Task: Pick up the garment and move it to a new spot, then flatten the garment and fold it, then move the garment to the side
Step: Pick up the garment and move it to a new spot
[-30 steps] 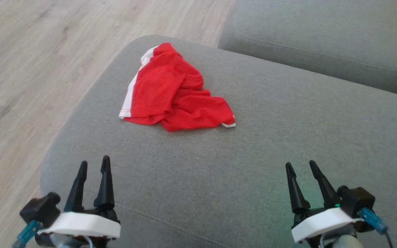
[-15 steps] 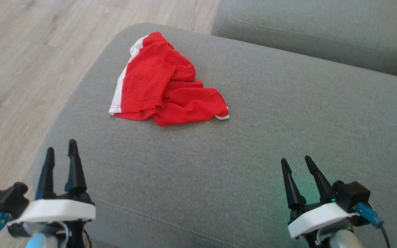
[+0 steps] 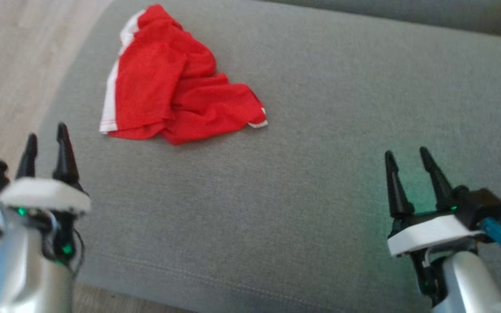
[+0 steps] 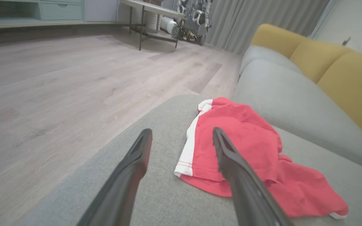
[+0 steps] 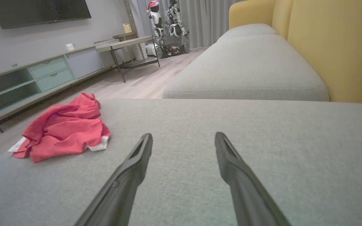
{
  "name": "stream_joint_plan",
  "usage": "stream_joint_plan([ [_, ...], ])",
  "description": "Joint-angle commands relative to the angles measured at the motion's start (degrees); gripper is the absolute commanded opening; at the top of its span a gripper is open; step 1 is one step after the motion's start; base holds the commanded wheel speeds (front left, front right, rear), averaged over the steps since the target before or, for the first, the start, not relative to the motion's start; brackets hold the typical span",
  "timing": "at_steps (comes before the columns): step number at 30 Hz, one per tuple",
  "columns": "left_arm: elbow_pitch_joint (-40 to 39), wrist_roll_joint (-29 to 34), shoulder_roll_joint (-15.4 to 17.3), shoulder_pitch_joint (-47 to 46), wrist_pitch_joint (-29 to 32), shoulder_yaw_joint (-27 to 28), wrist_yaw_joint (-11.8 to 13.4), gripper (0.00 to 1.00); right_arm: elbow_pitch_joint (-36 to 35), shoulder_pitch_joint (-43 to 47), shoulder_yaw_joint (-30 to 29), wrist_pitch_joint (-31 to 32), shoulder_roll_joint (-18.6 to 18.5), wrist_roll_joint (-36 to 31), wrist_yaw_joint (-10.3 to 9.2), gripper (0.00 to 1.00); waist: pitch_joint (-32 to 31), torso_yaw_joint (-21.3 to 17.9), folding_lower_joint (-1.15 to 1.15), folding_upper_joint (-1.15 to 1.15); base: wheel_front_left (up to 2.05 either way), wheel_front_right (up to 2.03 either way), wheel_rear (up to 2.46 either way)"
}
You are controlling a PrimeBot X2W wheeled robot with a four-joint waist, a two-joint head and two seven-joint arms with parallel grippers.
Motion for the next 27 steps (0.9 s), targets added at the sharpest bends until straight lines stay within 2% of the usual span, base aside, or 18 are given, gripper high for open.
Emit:
stream_joint_plan([
  [1,-0.6,0.2,2.6,-3.5,0.9,1.8,-0.1,1.0,-2.5,-2.1,0.9,0.3,-0.2,-0.6,-0.05,1.0,2.4,-2.0,0.0,0.0,0.0,0.0,0.0],
  [8,12.7,0.5,9.3,-14.6,10.9,-1.1,-1.2,1.0,-8.1,-3.2,-1.8,2.6,-0.2,-2.5,-0.05,1.0,6.7,-5.1,0.0,0.0,0.0,0.0,0.0],
  [12,19.5,1.0,12.0,-18.9,16.3,-4.0,-1.6,1.0,-10.0,-3.4,-1.8,3.5,-0.2,-3.1,-0.05,1.0,8.2,-6.5,0.0,0.0,0.0,0.0,0.0],
  [15,23.3,1.3,13.6,-21.6,17.9,-5.6,-1.7,1.0,-10.9,-3.5,-1.6,3.9,-0.2,-3.2,-0.05,1.0,9.1,-7.6,0.0,0.0,0.0,0.0,0.0],
  [22,30.9,2.0,16.0,-26.3,20.9,-9.1,-1.9,1.0,-12.0,-3.1,-1.4,4.2,-0.2,-3.5,-0.05,1.0,10.7,-9.4,0.0,0.0,0.0,0.0,0.0],
  [27,35.2,1.5,16.3,-28.5,22.8,-10.9,-1.9,1.0,-12.4,-3.3,-1.3,4.3,-0.2,-3.6,-0.05,1.0,11.3,-10.1,0.0,0.0,0.0,0.0,0.0],
])
